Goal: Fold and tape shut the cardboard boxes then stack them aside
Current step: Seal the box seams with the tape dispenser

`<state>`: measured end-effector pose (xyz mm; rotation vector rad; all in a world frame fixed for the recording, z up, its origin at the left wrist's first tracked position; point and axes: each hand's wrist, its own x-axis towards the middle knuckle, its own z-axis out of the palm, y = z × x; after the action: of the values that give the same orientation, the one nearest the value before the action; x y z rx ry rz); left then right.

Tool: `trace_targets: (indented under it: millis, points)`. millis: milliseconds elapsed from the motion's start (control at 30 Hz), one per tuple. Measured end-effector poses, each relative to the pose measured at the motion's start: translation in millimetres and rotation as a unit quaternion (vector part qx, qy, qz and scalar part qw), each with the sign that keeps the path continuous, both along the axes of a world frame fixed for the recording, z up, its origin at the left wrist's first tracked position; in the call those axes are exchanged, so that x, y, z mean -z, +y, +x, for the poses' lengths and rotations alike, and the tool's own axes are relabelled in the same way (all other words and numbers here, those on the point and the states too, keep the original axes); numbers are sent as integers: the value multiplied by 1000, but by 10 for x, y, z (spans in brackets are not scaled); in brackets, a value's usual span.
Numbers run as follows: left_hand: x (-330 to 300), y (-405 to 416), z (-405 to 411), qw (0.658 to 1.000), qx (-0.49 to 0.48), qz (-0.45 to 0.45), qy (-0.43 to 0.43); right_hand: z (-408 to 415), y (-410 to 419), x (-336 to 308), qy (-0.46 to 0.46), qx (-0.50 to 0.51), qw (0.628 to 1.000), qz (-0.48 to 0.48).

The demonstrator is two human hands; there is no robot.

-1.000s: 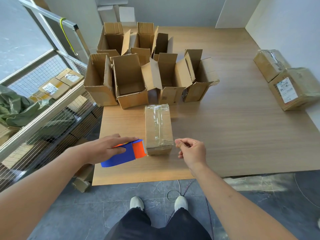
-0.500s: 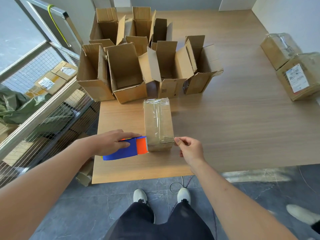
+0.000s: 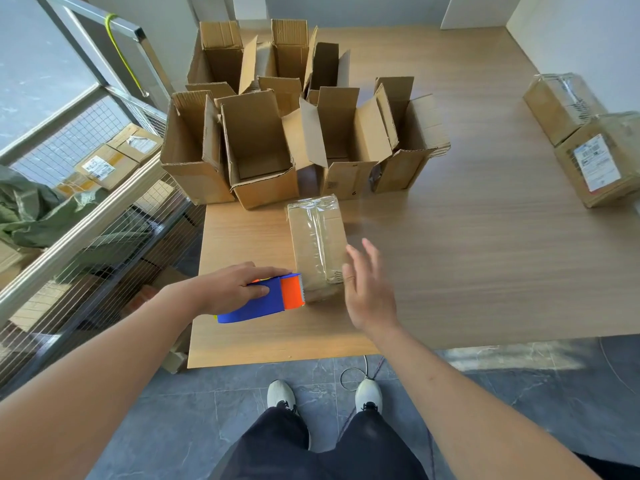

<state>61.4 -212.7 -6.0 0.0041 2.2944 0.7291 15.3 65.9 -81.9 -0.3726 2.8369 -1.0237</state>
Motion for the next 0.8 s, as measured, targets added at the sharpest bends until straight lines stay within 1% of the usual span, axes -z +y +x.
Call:
trace_targets:
  millis: [33, 100, 133, 167, 200, 300, 400, 467, 567, 667, 800]
  points:
    - [10, -8, 15, 1000, -1, 2, 2, -10, -46, -18, 52, -84, 994, 45]
    - [31, -31, 48, 1000, -1, 4, 3, -60, -126, 5, 96, -231, 958, 137]
    - [41, -42, 59, 1000, -4, 8, 1, -87, -143, 40, 106, -270, 940, 178]
    - [51, -47, 68, 1000, -10, 14, 0, -109, -143, 80, 119, -286, 928, 205]
    - [64, -53, 80, 1000, -16, 22, -4, -123, -137, 130, 134, -290, 922, 218]
    - [103, -110, 154, 997, -41, 57, -10, -134, -108, 197, 161, -293, 917, 218]
    - [138, -203, 245, 995, -46, 93, -8, -147, -113, 202, 172, -303, 910, 224]
    - [146, -259, 258, 994, -41, 101, -10, -157, -119, 187, 171, -303, 911, 224]
    - [124, -338, 246, 996, -16, 81, -20, -155, -106, 171, 166, -302, 911, 226]
    - [94, -367, 251, 998, -13, 63, -26, -148, -109, 158, 163, -300, 913, 224]
    - [182, -276, 235, 1000, -5, 15, -27, -139, -128, 133, 159, -302, 911, 233]
